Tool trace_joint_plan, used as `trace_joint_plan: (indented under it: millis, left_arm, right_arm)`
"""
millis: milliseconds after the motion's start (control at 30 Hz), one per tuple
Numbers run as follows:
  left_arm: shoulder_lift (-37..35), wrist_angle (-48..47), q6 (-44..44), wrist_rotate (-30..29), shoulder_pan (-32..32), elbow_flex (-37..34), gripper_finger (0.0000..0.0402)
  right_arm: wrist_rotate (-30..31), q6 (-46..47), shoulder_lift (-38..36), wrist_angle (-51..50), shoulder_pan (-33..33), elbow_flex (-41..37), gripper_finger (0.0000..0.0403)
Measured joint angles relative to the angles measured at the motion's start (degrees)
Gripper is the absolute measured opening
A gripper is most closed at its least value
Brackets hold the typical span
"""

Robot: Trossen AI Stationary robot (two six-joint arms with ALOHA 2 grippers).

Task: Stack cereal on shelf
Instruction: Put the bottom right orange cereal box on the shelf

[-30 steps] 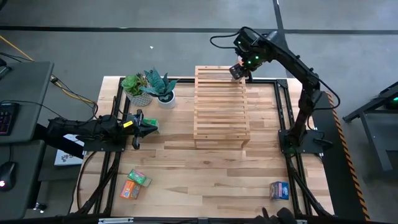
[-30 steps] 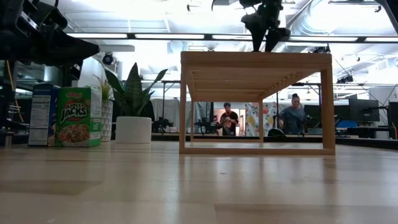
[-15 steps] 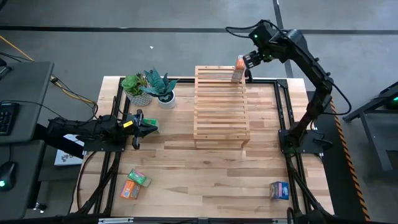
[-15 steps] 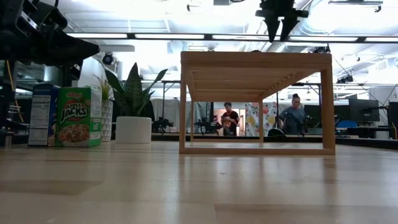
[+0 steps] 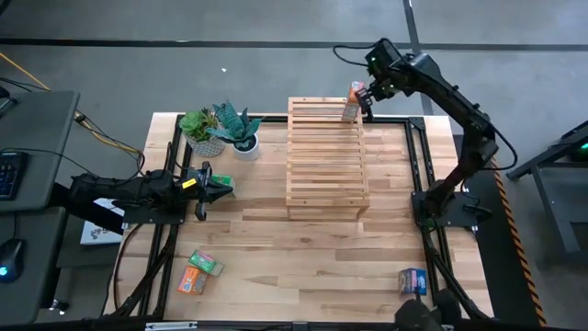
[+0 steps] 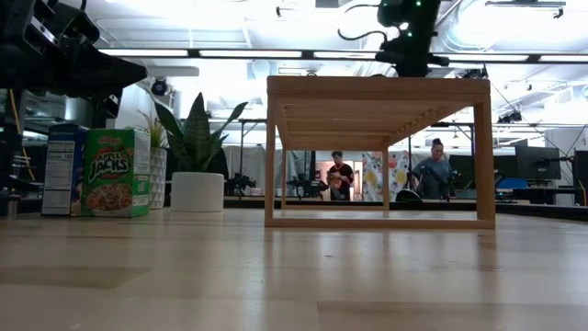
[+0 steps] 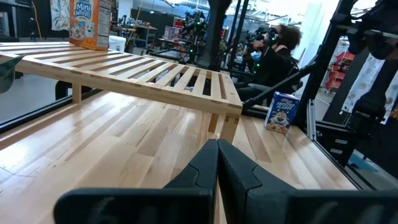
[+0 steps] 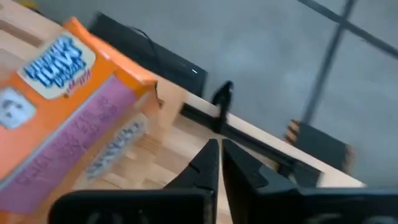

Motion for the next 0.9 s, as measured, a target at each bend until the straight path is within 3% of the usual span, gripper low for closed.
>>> trace_joint_plan:
  millis: [233, 433, 900]
  left_arm:
    - [0.01, 0.0, 0.0, -0.02, -0.02, 0.01, 0.0001]
    - [0.02, 0.0, 0.0, 0.0, -0.02, 0.02, 0.0001]
    - [0.02, -0.02, 0.0, 0.0, 0.0, 0.02, 0.0001]
  right_arm:
    - [-10.8, 0.79, -8.89, 12.72, -3.6, -9.61, 0.0001]
    - [-17.06, 2.0, -10.79, 18.14, -4.52, -15.74, 0.0001]
    - [-18.62, 3.08, -10.74, 22.61, -4.55, -16.21, 0.0]
